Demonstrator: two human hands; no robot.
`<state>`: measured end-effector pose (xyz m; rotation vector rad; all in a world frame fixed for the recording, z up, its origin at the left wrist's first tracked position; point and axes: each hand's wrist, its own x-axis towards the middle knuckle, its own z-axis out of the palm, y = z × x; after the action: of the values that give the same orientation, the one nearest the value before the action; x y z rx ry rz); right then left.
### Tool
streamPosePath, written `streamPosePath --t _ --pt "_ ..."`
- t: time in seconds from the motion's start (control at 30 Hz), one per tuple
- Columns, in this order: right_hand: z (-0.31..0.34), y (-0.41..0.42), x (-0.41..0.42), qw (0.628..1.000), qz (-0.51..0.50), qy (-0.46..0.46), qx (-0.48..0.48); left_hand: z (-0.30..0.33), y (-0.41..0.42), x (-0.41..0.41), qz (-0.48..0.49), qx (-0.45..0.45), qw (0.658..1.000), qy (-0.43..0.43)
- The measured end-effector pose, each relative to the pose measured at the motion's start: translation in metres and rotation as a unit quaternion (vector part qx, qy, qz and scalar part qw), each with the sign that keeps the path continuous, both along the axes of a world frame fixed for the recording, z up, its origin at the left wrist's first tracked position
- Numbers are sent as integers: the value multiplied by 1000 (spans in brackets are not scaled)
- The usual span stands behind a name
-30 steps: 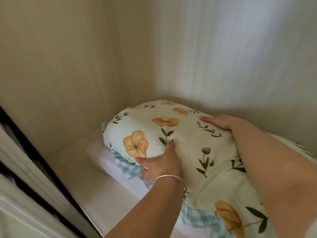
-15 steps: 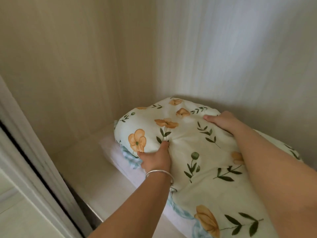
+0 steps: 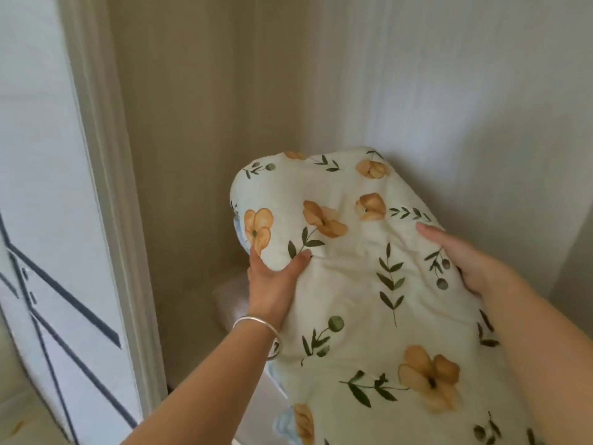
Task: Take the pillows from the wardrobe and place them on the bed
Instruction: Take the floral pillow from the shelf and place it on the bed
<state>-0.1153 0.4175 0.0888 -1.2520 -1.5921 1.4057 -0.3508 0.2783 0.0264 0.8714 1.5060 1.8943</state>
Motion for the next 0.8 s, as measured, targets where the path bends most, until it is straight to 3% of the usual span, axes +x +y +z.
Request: streamPosePath --t 0.17,0.53,0.8 --pt "6 -49 -4 989 20 144 4 11 -48 -19 -30 54 997 44" --pt "20 -130 -37 973 70 215 52 37 -148 -46 5 172 971 167" --pt "11 -206 -122 960 61 264 66 57 -239 -102 109 176 956 210"
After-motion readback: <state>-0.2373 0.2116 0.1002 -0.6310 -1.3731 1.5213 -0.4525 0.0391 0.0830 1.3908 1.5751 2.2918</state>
